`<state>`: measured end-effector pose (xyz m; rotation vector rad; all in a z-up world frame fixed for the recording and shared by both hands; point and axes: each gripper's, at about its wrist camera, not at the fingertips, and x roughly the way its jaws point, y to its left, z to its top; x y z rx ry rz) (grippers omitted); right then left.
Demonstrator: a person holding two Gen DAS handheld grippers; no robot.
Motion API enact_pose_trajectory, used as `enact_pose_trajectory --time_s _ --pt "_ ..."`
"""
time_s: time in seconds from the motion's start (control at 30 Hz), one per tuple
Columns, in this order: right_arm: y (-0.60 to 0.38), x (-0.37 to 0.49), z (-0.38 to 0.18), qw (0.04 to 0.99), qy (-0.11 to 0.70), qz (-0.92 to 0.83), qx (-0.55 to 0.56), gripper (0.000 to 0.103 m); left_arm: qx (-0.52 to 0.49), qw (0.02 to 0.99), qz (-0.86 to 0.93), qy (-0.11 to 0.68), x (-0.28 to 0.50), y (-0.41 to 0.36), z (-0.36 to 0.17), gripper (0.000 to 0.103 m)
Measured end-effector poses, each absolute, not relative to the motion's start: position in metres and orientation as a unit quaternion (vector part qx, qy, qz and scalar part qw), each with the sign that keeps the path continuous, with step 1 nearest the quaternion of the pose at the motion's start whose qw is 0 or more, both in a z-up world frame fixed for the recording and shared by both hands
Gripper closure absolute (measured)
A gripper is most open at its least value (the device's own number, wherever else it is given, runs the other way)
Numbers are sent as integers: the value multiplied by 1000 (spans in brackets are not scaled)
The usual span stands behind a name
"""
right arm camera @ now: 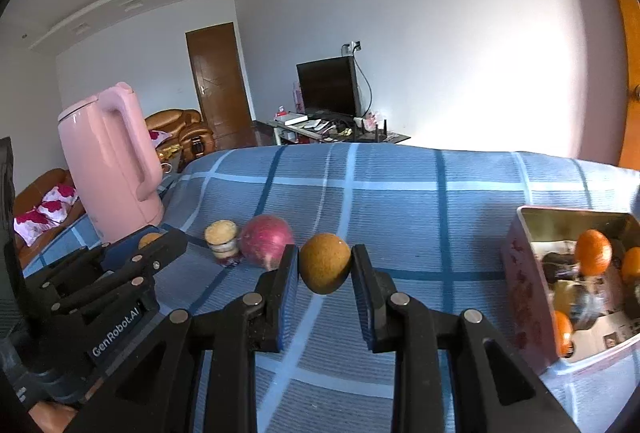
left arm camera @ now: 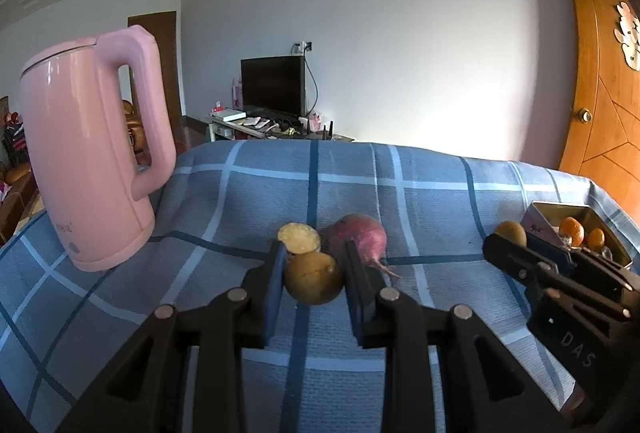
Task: Organize fruits
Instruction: 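Carry the brown fruit in the right tool while the left tool carries the yellow fruit to the tin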
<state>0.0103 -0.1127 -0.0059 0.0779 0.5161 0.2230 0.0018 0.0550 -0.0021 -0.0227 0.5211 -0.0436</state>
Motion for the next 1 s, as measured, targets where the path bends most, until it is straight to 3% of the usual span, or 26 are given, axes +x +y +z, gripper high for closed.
enact_pose_trajectory --time_s 1.0 --pt "-183 -26 2 972 224 62 -17 74 16 965 -49 258 -24 -34 1 73"
